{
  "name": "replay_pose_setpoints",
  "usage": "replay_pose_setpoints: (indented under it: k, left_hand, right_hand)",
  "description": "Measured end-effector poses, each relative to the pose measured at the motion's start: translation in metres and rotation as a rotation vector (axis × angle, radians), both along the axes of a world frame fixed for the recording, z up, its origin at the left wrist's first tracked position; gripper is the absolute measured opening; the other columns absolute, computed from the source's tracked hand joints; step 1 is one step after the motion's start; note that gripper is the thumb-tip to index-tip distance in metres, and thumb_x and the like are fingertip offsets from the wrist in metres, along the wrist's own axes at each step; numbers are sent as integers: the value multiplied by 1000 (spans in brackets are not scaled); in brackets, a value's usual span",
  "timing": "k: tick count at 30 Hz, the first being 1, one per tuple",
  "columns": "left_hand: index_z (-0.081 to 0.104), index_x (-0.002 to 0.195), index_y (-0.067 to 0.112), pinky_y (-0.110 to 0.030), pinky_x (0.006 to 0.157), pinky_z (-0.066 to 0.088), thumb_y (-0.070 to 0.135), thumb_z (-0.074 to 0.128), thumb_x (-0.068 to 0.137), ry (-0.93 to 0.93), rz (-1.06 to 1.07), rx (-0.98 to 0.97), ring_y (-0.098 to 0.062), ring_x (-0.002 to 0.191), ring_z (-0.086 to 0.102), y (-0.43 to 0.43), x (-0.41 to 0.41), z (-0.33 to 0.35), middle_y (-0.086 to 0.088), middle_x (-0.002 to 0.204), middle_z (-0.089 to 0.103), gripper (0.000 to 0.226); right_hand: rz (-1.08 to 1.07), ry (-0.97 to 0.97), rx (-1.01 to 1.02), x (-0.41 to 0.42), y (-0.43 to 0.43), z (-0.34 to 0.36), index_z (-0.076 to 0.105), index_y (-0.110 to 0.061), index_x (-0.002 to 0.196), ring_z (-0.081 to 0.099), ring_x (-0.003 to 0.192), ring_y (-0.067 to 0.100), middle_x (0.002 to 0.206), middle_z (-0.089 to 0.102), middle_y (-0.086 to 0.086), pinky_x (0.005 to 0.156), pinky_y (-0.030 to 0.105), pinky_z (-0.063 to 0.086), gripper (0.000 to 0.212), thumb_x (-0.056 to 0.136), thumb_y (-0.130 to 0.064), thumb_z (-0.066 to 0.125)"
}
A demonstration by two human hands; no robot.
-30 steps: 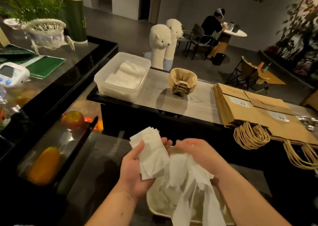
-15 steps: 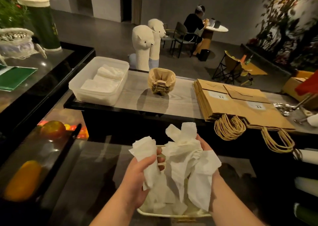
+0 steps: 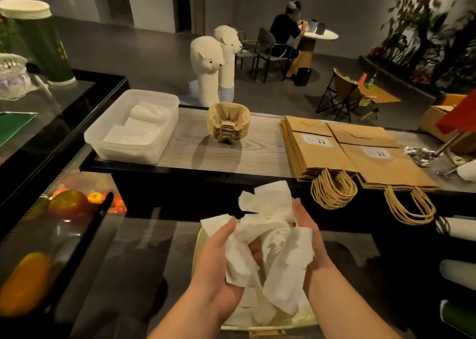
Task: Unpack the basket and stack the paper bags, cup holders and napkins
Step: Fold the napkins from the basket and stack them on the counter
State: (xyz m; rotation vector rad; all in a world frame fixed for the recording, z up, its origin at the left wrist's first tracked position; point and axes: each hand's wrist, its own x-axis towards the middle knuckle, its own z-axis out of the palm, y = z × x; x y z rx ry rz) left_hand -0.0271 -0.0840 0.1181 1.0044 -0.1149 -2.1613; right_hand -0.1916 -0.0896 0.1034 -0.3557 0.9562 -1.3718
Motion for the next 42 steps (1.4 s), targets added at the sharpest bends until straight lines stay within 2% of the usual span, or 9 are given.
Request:
replay_pose_setpoints:
  k: [2, 4, 7, 14, 22, 29, 32, 37, 42]
  left_hand:
    - [78, 114, 3, -48, 96, 56, 31, 71, 87, -3, -45, 14, -37, 102, 74, -5, -7, 5, -22, 113, 75, 40]
    - [78, 109, 2, -44, 72, 62, 18, 71, 88, -93, -30, 5, -36, 82, 77, -10, -13, 11, -22, 101, 77, 28]
    - [74, 114, -1, -58, 84, 60, 5, 68, 87, -256, 35, -47, -44, 93, 75, -18, -26, 5, -25, 105, 76, 28]
    - [68, 110, 4, -63, 86, 59, -9, 68, 86, -443, 275, -269, -41, 92, 75, -18, -35, 15, -18, 98, 77, 28]
    - [66, 113, 11, -50, 69, 59, -10, 66, 82, -329, 187, -481, -33, 81, 74, -49, -2, 35, -13, 87, 74, 38]
    - [67, 112, 2, -40, 71, 61, -2, 74, 63, -376, -6, -786, -31, 91, 73, -60, 14, 39, -17, 97, 73, 49]
    - [73, 102, 8, -40, 71, 60, -4, 74, 65, -360, -95, -856, -32, 91, 72, -58, 14, 40, -18, 96, 72, 39]
    - [77, 96, 15, -37, 68, 59, 1, 81, 61, -265, -136, -867, -31, 88, 73, -54, 21, 34, -17, 93, 72, 37]
    - [70, 121, 8, -44, 62, 61, 22, 103, 33, -65, -78, -596, -36, 84, 75, -43, 33, 12, -23, 101, 73, 95]
  right_hand:
    - [-28, 14, -66, -12, -3, -18, 56, -8, 139, 65, 116, 38, 131, 64, 24, 95, 56, 55, 90, 66, -45, 93]
    - [-45, 117, -128, -19, -4, -16, 58, -9, 127, 72, 101, 34, 115, 71, 19, 77, 47, 61, 99, 46, -45, 101]
    - [25, 177, -187, -26, -4, -14, 59, -13, 117, 75, 88, 30, 100, 76, 11, 66, 39, 62, 98, 33, -37, 104]
    - [-143, 360, 62, -25, 3, -9, 65, -12, 109, 74, 79, 28, 99, 75, 15, 61, 37, 60, 22, 88, -9, 73]
    - [-153, 729, 94, -48, 9, 1, 74, -23, 83, 68, 84, 29, 86, 71, 9, 67, 39, 56, 24, 86, -1, 66]
    - [392, 1193, -126, -50, 2, 65, 67, -45, 119, 68, 75, 5, 80, 74, -1, 68, 20, 52, 33, 89, -34, 74]
    - [651, 1199, -150, -38, -11, 86, 56, -50, 128, 72, 75, 4, 82, 76, -11, 67, 18, 52, 51, 84, -41, 80]
    - [699, 1115, -149, -28, -25, 90, 78, -24, 104, 75, 90, 12, 97, 78, -1, 89, 37, 60, 15, 90, -20, 75]
    - [623, 886, -174, -30, -17, 99, 80, -20, 99, 76, 94, 22, 100, 79, 4, 84, 36, 59, 14, 89, -12, 75]
